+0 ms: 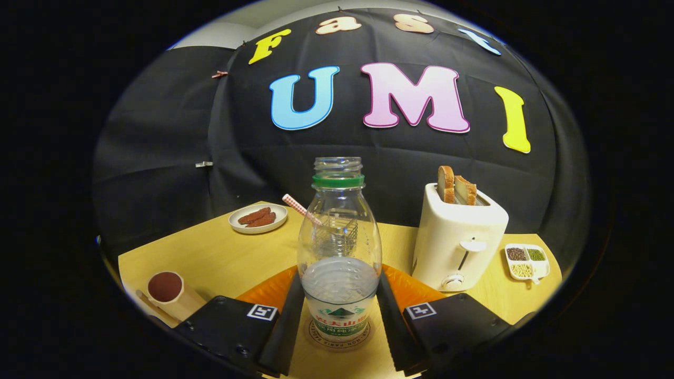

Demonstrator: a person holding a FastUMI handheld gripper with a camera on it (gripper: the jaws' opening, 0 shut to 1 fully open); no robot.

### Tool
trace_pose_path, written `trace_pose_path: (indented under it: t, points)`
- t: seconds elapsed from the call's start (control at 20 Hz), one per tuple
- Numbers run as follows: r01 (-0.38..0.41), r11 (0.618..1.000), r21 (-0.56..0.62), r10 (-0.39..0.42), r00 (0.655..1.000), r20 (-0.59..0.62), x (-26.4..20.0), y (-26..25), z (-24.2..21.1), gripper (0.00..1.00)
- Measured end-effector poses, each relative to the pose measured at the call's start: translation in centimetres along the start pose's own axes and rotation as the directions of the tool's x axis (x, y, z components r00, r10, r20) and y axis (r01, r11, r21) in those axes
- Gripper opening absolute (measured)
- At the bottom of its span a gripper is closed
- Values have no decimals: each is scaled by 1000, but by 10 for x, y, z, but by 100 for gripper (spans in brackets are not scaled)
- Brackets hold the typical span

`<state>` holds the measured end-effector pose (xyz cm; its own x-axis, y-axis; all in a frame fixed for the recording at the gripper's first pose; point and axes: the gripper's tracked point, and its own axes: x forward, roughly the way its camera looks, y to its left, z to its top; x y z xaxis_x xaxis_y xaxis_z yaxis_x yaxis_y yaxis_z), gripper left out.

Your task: Take the bottle from table, then pour the juice into the cup, finally place the bottle on the coaster

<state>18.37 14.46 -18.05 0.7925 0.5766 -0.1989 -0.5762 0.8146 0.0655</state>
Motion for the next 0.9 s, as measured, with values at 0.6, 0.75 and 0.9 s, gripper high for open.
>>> trace_pose_path:
  t: [0.6, 0.75, 0.9]
  points:
    - [11, 999, -31, -11, 1000, 15, -3, 3, -4, 76]
    - [20, 999, -32, -20, 1000, 6, -3, 0, -5, 78]
    - [18, 1000, -22, -18, 1000, 2, -5, -1, -4, 84]
